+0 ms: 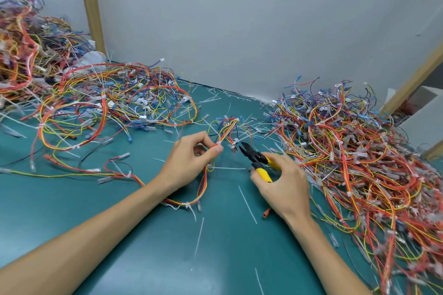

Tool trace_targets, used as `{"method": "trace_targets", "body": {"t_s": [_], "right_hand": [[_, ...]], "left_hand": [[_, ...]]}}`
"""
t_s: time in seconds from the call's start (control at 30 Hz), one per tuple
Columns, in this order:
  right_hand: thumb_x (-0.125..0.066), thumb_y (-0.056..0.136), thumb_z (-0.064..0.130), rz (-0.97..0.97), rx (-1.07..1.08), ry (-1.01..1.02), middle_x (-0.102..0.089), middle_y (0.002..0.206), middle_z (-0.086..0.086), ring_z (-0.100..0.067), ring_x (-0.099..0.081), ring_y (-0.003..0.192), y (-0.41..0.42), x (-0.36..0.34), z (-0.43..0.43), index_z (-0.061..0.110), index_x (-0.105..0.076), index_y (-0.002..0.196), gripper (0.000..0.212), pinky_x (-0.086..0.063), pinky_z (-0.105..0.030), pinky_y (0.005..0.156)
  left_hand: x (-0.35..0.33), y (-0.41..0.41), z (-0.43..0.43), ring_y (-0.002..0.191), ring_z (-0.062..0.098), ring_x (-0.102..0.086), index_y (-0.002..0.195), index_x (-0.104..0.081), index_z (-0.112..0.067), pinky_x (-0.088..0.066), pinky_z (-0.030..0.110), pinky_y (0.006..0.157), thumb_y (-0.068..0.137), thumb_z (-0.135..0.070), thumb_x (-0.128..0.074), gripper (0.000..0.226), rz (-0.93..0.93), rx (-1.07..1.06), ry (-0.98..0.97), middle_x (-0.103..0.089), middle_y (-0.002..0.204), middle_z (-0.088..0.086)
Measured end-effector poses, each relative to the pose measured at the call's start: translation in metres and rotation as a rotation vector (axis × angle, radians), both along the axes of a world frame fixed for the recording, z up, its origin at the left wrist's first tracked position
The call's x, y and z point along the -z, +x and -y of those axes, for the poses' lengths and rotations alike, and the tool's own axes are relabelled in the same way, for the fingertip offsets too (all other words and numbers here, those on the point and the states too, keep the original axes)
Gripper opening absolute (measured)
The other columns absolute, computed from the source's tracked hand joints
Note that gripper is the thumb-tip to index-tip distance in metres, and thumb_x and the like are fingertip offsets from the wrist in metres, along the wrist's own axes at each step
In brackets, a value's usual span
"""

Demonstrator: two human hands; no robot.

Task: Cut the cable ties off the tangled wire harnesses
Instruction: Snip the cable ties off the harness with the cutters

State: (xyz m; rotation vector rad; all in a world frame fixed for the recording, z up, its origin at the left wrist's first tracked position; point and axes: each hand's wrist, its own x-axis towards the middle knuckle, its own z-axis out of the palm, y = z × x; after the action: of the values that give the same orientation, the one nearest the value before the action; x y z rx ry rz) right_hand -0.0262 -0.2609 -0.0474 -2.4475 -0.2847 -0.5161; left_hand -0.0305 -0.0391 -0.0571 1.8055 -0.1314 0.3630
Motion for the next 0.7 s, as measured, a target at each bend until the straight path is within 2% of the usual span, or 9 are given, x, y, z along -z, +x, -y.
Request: {"method": "trace_targets", "body": {"t_s": [0.17, 0.37, 0.6, 0.7], "right_hand": [[-0.063, 0.064, 0.048, -0.027, -0.005, 0.019, -0.065, 0.099, 0.019, -0.01, -0.062, 0.099, -0.0012, -0.0029, -0.0009, 0.035, -0.071, 0.106, 0.044, -0.048, -0.034, 0.089], [-0.063, 0.063, 0.049, -0.024, -0.027, 0.031, -0.064, 0.099, 0.023, -0.008, -0.061, 0.099, -0.0031, -0.0039, -0.002, 0.036, -0.072, 0.106, 0.046, -0.049, -0.034, 0.089], [-0.067, 0.064, 0.047, -0.015, -0.038, 0.054, -0.069, 0.101, 0.018, -0.008, -0.062, 0.097, -0.0038, -0.0041, -0.0027, 0.033, -0.074, 0.108, 0.046, -0.05, -0.036, 0.089], [-0.065, 0.063, 0.05, -0.015, -0.046, 0.059, -0.069, 0.098, 0.019, -0.008, -0.062, 0.095, -0.0033, -0.0044, -0.0024, 0.034, -0.074, 0.107, 0.048, -0.05, -0.035, 0.087]], "left_hand": [[0.0025, 0.0004, 0.0013, 0.056, 0.015, -0.062, 0.071, -0.056, -0.02, -0.051, 0.035, 0.067, 0.088, -0.025, -0.072, 0.024, 0.009, 0.013, 0.081, -0.065, 0.059, 0.003], [0.0022, 0.0001, 0.0004, 0.057, 0.015, -0.063, 0.07, -0.057, -0.019, -0.051, 0.037, 0.069, 0.087, -0.026, -0.072, 0.024, 0.007, 0.018, 0.111, -0.066, 0.06, 0.003], [0.0001, -0.0024, 0.0016, 0.056, 0.01, -0.062, 0.071, -0.057, -0.017, -0.046, 0.027, 0.063, 0.087, -0.025, -0.072, 0.024, 0.004, 0.015, 0.146, -0.065, 0.061, 0.0], [-0.0007, -0.0028, 0.002, 0.057, 0.011, -0.063, 0.07, -0.057, -0.018, -0.047, 0.027, 0.064, 0.087, -0.026, -0.072, 0.024, 0.002, 0.012, 0.164, -0.066, 0.063, 0.0]]}}
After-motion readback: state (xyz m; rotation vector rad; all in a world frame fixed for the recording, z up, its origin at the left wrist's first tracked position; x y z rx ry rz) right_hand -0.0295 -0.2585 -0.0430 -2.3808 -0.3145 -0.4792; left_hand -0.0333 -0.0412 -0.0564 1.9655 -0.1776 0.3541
